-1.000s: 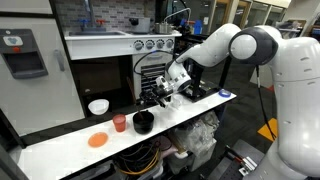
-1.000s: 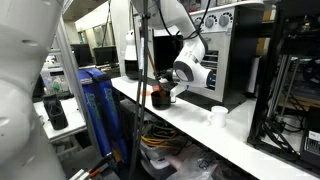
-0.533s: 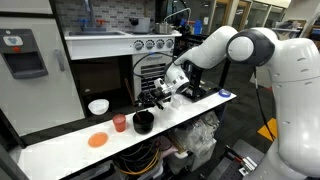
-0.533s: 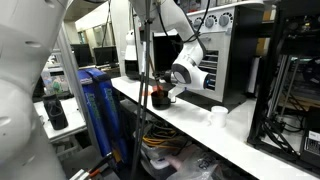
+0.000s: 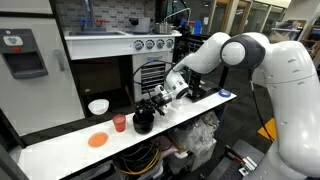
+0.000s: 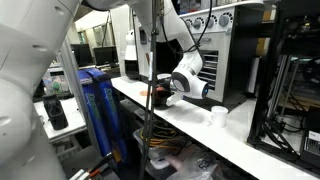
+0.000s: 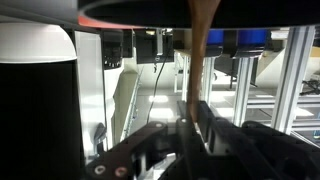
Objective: Take the white mug and pour its contents into the black bowl, then use the wooden spoon to stir the contents in the black bowl
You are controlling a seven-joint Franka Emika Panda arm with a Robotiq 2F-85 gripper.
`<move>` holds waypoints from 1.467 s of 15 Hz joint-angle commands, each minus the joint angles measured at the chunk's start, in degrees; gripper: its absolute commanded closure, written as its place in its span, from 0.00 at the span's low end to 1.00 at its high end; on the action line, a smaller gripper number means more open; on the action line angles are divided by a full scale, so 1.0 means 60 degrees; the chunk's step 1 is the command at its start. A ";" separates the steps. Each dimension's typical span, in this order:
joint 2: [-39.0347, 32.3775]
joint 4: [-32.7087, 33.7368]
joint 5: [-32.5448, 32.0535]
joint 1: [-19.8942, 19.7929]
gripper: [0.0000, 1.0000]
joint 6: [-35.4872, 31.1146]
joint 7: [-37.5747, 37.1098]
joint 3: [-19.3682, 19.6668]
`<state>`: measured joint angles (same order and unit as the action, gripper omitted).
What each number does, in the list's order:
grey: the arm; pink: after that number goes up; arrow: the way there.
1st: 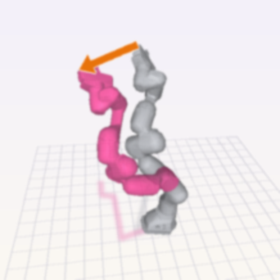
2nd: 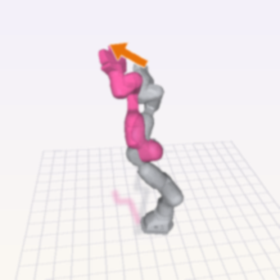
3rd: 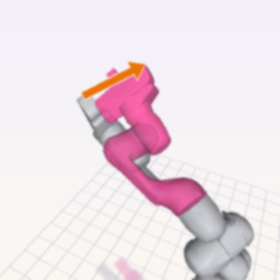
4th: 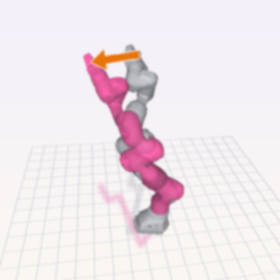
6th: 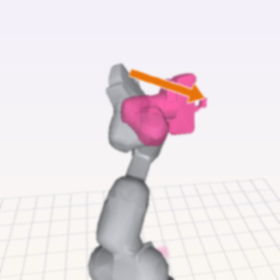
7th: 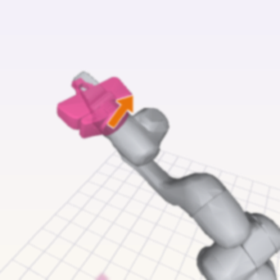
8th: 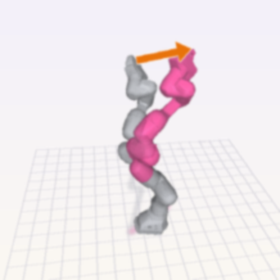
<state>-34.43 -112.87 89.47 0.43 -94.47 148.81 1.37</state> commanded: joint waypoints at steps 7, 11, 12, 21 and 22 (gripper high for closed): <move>0.0169 -0.0174 -0.0363 -0.0082 0.97 -0.0125 0.0030 0.0315; 0.0320 -0.0270 -0.0596 -0.0132 0.97 -0.0161 0.0030 0.0472; 0.0353 -0.0290 -0.0649 -0.0150 0.97 -0.0167 0.0030 0.0497; 0.0630 -0.0381 -0.0914 -0.0167 0.97 -0.0236 0.0035 0.0546; 0.0694 -0.0407 -0.0983 -0.0152 0.97 -0.0248 0.0034 0.0549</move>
<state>-33.07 -113.26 85.26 -0.35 -94.43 148.80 4.78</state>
